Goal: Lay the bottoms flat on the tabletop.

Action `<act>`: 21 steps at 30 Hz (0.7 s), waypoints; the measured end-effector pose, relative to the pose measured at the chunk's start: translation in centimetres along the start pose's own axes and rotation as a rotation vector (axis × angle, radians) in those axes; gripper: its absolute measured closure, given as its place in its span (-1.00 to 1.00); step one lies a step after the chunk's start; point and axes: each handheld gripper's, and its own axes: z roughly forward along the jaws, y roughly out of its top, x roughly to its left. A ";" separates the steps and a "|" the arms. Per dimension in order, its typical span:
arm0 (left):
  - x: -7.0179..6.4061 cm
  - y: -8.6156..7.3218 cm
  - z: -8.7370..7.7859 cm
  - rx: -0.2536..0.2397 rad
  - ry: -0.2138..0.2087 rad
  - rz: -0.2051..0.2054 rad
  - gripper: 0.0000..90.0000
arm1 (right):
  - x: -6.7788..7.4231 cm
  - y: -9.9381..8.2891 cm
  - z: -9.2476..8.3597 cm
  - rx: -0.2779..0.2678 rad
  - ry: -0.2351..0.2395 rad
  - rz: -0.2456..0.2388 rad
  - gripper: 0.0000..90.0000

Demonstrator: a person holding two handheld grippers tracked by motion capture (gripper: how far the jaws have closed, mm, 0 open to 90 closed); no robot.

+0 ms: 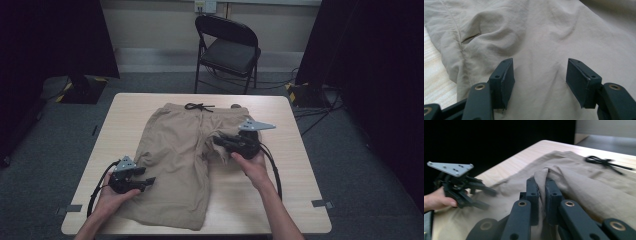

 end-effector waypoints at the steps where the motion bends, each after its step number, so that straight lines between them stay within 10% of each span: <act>1: 0.0 0.0 0.0 0.000 0.000 0.000 -0.13 | 0.3 0.2 0.8 0.007 0.021 0.002 0.86; 12: 0.0 0.0 0.0 0.003 -0.003 0.005 -0.15 | 2.6 -4.2 11.0 0.239 0.069 -0.009 0.82; 21: 0.0 0.0 0.0 0.003 -0.004 0.002 -0.15 | 2.4 -6.7 11.2 0.317 0.033 -0.005 0.24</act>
